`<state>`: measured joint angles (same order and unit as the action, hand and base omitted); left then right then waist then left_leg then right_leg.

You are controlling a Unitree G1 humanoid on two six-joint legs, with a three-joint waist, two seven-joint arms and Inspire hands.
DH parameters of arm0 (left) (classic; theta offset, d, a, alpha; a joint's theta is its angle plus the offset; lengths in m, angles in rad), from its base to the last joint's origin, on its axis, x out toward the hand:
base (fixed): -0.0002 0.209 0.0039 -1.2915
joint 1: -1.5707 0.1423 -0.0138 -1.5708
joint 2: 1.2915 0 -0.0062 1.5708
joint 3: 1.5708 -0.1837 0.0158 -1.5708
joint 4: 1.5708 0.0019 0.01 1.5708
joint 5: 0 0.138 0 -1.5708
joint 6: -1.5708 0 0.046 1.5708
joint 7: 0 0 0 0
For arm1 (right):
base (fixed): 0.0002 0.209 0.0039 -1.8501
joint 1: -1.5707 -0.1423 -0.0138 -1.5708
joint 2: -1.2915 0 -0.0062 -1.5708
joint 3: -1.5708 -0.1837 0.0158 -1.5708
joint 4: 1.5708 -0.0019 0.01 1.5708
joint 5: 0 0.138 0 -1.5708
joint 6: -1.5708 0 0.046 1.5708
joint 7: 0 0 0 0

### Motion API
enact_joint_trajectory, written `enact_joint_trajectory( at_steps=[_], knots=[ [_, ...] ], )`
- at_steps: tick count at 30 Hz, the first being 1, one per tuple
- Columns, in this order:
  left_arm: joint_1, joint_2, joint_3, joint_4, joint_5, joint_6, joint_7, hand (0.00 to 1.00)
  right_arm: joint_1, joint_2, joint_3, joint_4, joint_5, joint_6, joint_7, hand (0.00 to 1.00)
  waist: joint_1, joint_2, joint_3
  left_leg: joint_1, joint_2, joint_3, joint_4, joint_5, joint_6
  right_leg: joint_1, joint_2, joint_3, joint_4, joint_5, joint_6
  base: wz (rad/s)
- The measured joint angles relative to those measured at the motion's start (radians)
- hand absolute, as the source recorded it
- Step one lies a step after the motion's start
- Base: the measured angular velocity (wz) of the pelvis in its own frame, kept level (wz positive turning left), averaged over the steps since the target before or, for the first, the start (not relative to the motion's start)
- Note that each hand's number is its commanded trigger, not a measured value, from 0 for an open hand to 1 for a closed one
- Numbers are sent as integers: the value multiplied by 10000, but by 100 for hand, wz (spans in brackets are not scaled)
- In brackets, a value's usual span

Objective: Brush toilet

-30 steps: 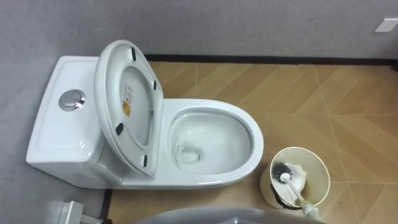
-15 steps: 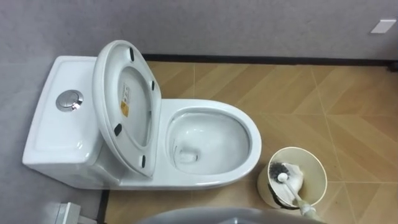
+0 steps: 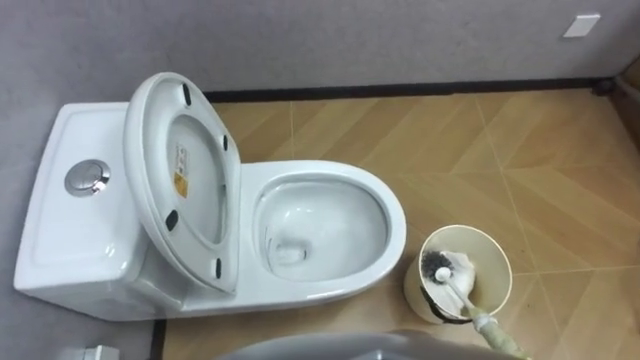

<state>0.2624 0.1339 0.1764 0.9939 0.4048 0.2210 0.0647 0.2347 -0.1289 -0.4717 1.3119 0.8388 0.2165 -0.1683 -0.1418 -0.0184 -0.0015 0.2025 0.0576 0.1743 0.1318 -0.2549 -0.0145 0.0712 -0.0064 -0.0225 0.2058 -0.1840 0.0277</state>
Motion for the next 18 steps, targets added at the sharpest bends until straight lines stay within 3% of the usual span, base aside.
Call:
enact_joint_trajectory(
  at_steps=[4,7,11,15,18],
  knots=[
    [95,30,483,-4,-2,-45,0,0,-506,-84,-1097,-267,377,-168,-904,0,-135,-153,-1,-18,-13,137,24,0,1,-59,3,153,141,-28,6,-9],
    [129,132,575,-9,16,-47,1,0,-602,-266,-1124,-1104,195,-239,-1519,0,-164,-224,-10,-101,-21,126,18,-3,6,-211,3,172,137,-28,6,-1],
    [85,262,543,-13,-5,-115,3,0,-800,-689,-998,-2266,-389,-768,-2459,0,-91,-219,-15,-225,-10,152,32,-1,5,-374,25,206,168,-22,0,-1],
    [45,340,422,-355,4,-195,3,0,-1087,-746,-766,-3324,-1100,-959,-3122,0,102,-210,-43,-579,-13,175,160,3,5,-694,17,227,314,-19,-5,-2],
    [80,411,280,-708,1,-277,2,0,-1518,-892,-456,-3967,-1861,-994,-3311,0,166,-248,11,-586,-13,172,205,4,5,-674,14,233,310,-14,-14,0]
  ],
)
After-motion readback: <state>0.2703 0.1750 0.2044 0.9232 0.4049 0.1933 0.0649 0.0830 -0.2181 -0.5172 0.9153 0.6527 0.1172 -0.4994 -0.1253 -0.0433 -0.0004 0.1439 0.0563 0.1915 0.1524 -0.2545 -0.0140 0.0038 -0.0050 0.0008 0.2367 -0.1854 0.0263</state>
